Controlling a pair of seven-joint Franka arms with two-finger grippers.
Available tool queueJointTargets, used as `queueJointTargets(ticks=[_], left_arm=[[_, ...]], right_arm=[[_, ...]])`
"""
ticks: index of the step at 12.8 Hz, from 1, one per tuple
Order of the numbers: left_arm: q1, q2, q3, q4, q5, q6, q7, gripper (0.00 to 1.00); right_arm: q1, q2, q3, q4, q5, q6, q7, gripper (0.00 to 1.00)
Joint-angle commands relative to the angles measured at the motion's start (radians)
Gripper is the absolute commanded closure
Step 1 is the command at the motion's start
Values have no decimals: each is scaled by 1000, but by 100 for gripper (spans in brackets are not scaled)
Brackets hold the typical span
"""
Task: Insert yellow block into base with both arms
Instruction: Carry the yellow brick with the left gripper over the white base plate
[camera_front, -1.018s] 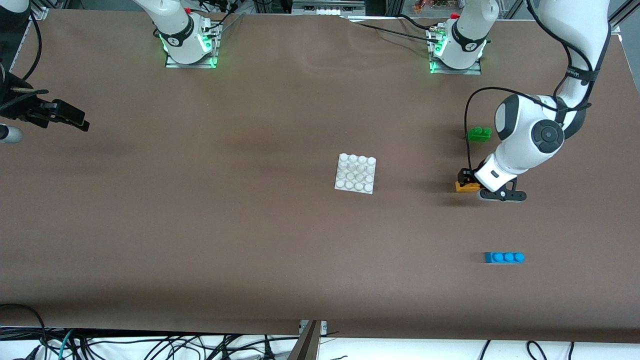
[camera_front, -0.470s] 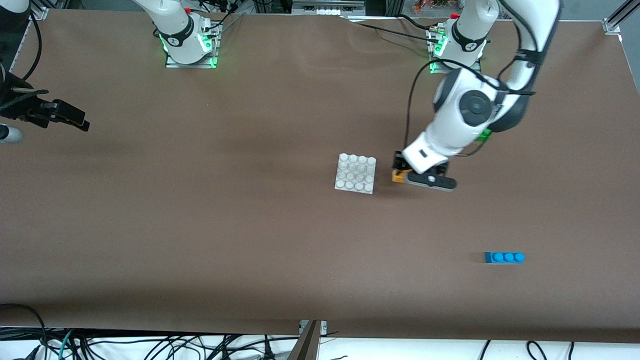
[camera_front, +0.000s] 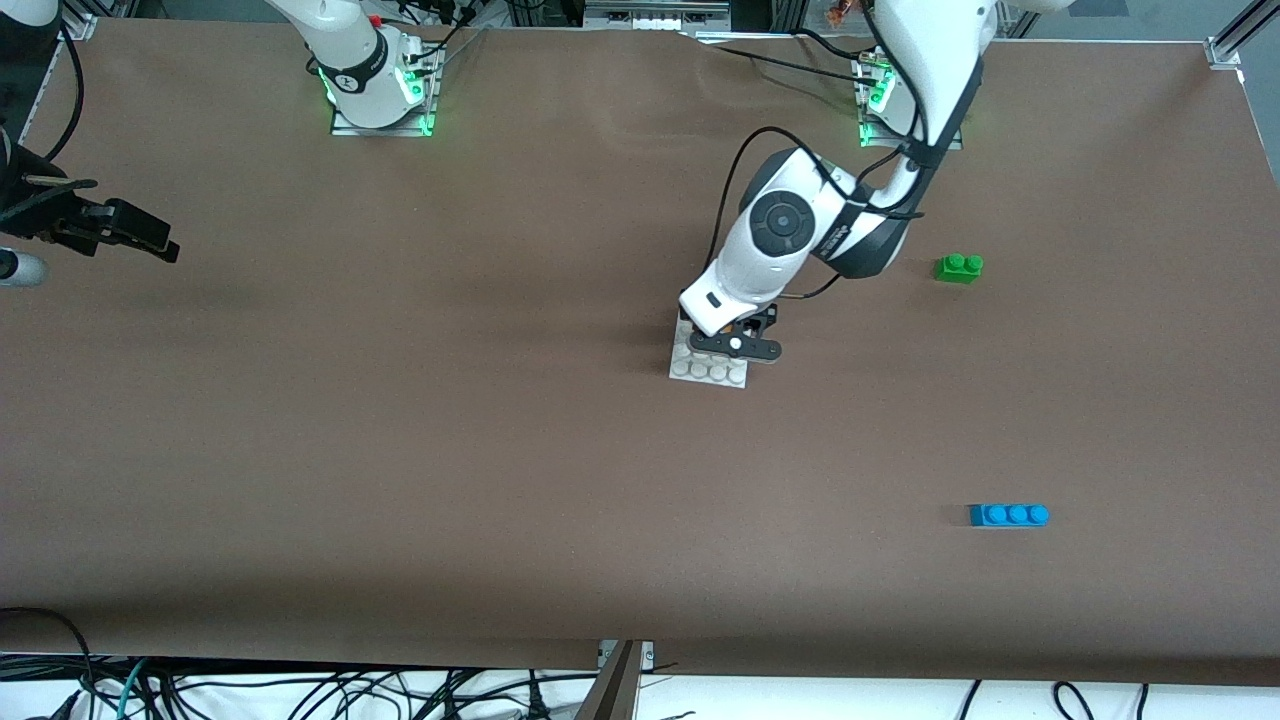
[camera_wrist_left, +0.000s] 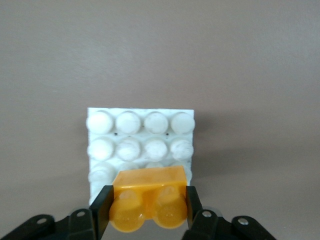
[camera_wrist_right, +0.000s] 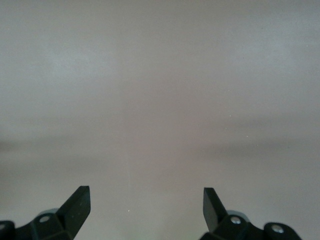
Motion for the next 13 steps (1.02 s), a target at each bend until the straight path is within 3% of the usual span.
queueJointTargets(ticks=[1, 13], left_arm=[[-7, 20, 19, 40, -5, -23, -1, 100], [-9, 45, 21, 25, 4, -26, -6, 100]], right_arm=[[-14, -9, 8, -9, 17, -6, -12, 0], [-14, -9, 8, -9, 17, -6, -13, 0]])
